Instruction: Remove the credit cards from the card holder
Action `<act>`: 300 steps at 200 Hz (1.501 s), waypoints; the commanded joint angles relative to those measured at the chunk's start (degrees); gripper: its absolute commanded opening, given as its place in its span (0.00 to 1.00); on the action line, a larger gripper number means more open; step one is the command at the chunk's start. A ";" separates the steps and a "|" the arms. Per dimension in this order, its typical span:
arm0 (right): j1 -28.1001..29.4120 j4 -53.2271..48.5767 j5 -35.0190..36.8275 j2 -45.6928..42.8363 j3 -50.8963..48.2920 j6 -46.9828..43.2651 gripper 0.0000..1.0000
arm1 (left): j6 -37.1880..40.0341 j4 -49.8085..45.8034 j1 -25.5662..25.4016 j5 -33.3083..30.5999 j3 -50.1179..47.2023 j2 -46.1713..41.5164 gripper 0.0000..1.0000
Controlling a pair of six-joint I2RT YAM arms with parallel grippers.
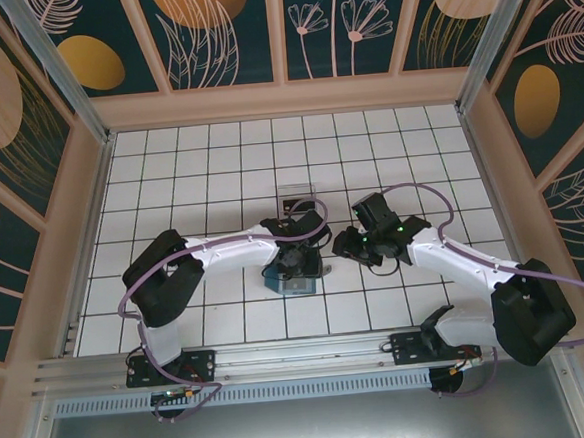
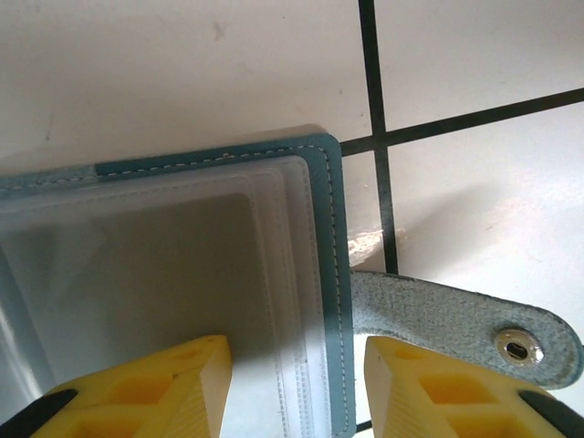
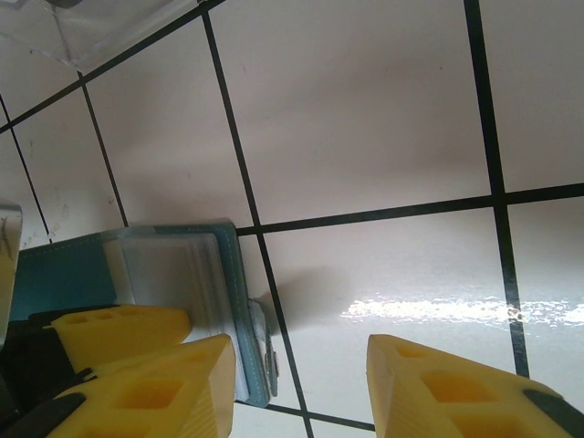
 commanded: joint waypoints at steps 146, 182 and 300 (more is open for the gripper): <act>-0.53 1.16 -0.93 1.76 -0.97 -0.90 0.43 | 0.93 -11.04 -0.33 -8.11 1.97 2.04 0.40; -0.60 1.16 -0.91 1.81 -1.13 -0.85 0.43 | 2.00 -16.45 -0.40 -12.01 4.97 3.83 0.40; -0.53 1.24 -0.80 1.49 -1.49 -0.81 0.43 | 3.57 -26.79 -0.67 -18.39 10.00 4.80 0.44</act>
